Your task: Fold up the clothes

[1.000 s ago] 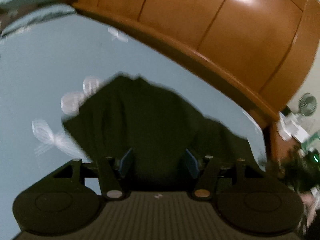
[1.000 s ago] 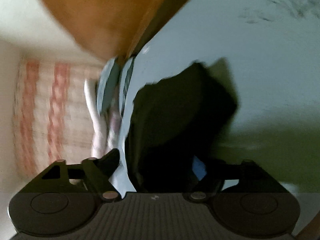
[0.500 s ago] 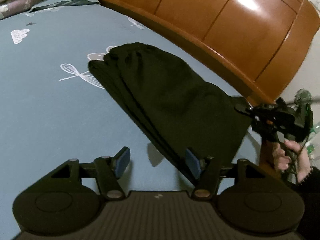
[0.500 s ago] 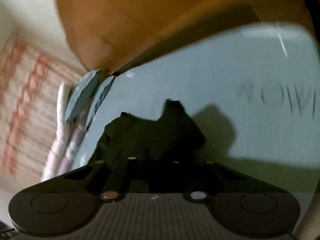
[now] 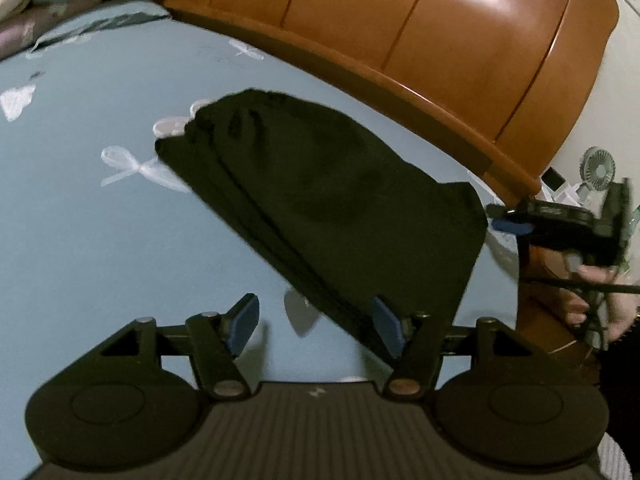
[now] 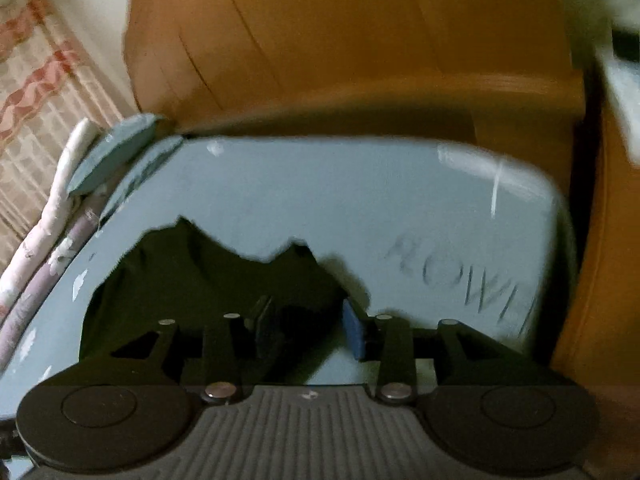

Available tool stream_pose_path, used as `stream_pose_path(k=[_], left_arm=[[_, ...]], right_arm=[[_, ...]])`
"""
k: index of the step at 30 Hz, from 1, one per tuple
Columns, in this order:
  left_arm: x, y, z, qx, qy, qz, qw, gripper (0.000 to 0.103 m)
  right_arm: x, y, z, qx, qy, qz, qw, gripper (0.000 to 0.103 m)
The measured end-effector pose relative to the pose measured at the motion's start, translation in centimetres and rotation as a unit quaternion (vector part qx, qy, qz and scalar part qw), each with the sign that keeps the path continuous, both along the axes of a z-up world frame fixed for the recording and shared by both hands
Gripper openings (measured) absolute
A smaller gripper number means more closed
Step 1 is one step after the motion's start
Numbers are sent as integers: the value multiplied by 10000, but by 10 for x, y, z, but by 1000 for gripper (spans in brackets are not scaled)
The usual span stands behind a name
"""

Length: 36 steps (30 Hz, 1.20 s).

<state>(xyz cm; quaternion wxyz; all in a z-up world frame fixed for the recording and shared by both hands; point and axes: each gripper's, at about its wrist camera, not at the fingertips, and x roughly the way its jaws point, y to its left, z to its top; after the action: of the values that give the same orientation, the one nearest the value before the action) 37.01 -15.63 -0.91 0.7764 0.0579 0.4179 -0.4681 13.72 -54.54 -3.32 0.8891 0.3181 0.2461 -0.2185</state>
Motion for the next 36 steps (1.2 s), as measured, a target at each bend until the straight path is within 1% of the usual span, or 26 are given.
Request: stream_pose_path(k=[2,5,8,10,11,13,14,15,18,21,23,25,27,29,30,31,32,34,35,36], left_arm=[[9,-13,5,-81,-126,-93,9998,64],[22,-44,7,-212,-224,-280,9991,64],[25,-74,1,-207,-428,-460,9978,64],[31,-87,-10,-202,-243,-457,9985,65],[33,-90,-15,-106,-247,-407,9988,65],[38,-93,-26,245,-380,-198,9988,65],[40,-90,-29,386,-458,-78,9982,63],[44,-85,-29,430,-465,49,9980,61],[50,-69,-17,253,-360,352,9984,60],[50,-68,-4,59,-455,328,9984,60],[46,-75,2,-63,-494,171,9986,61],[42,-87,5,-111,-621,-43,9980,61],[43,-105,7,-157,-742,-305,9966,62],[42,-122,9,-255,-842,-494,9949,62],[44,-132,8,-309,-826,-596,9943,62],[46,-141,7,-339,-818,-673,9938,63],[50,-148,4,-307,-829,-690,9937,64],[59,-164,-1,-243,-852,-725,9934,64],[67,-169,-5,-188,-835,-673,9941,64],[80,-169,-10,-77,-752,-454,9961,64]], right_arm=[[3,3,9,-318,-165,204,9992,42],[25,1,6,-384,-170,618,9972,42],[39,-7,-15,-345,87,622,9974,42],[39,-15,-21,-288,45,510,9983,42],[40,-20,-24,-279,28,421,9987,42],[37,-32,-22,-309,93,101,9994,43],[32,-39,-18,-213,-23,32,9998,43],[26,-42,-12,-151,-174,-23,9997,43],[14,-42,5,-186,-494,7,9986,43],[19,-38,11,-6,-786,341,9963,43],[30,-31,7,-27,-706,620,9956,43],[43,-23,-2,-30,-493,808,9955,43],[49,-12,-12,-47,-227,844,9962,43],[45,1,-14,-98,-206,895,9957,46],[40,7,-14,-66,-245,940,9952,51],[36,13,-14,-41,-280,985,9947,52],[31,20,-13,-54,-304,1007,9944,52],[20,29,-11,-15,-376,1058,9937,52],[15,31,-10,55,-433,1071,9933,52],[10,32,-9,92,-469,1054,9933,52]])
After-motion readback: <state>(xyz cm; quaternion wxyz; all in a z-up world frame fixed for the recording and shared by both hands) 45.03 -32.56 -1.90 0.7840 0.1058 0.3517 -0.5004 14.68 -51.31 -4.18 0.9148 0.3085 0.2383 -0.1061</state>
